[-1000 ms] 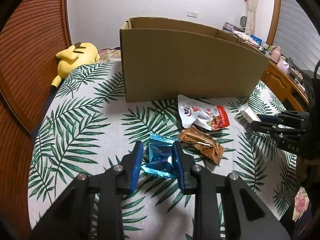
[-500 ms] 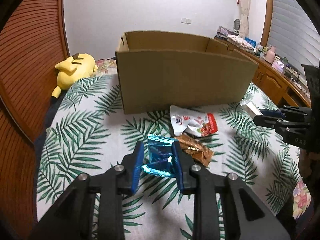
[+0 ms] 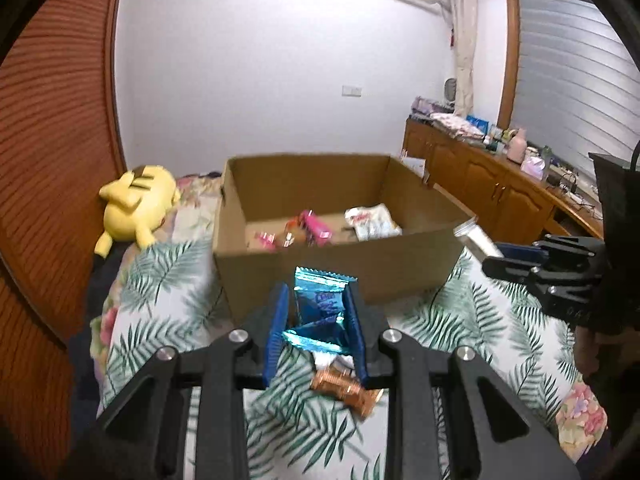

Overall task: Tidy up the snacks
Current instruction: 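Lift the blue candy and white bar pack and carry them over the box, then open the left tool to drop the blue candy while the right tool releases the bar pack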

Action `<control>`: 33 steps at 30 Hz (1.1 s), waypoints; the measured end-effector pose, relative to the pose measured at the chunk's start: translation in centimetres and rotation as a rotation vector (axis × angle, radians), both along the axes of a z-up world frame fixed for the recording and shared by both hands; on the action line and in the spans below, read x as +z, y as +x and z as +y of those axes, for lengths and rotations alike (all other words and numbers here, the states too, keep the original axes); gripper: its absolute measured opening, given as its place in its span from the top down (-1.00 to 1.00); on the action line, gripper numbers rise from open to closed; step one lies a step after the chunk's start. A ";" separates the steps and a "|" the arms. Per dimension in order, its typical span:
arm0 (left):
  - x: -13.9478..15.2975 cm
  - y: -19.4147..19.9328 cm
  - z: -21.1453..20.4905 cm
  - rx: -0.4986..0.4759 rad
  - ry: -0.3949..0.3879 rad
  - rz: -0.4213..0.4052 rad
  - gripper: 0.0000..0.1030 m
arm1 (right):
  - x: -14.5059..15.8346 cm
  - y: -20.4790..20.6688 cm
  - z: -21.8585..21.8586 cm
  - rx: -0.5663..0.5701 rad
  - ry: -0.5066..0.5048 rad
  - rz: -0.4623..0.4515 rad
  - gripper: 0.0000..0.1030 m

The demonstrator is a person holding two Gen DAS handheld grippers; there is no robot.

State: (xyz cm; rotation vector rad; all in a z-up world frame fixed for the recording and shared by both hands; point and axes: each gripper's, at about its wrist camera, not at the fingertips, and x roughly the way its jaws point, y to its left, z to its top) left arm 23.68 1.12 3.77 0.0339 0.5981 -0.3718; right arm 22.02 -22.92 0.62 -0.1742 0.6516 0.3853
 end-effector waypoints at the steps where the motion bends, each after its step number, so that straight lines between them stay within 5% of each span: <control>1: 0.5 0.3 -0.2 -0.002 0.001 -0.009 0.49 | 0.3 0.3 0.1 0.000 -0.002 -0.007 0.54; 14: 4.2 7.5 -3.3 -0.033 0.039 -0.069 0.49 | 1.3 5.9 -0.1 -0.013 0.011 -0.023 0.54; 33: 0.1 15.7 -6.2 -0.017 0.100 0.024 0.48 | -1.9 11.8 -2.3 -0.054 0.083 0.052 0.54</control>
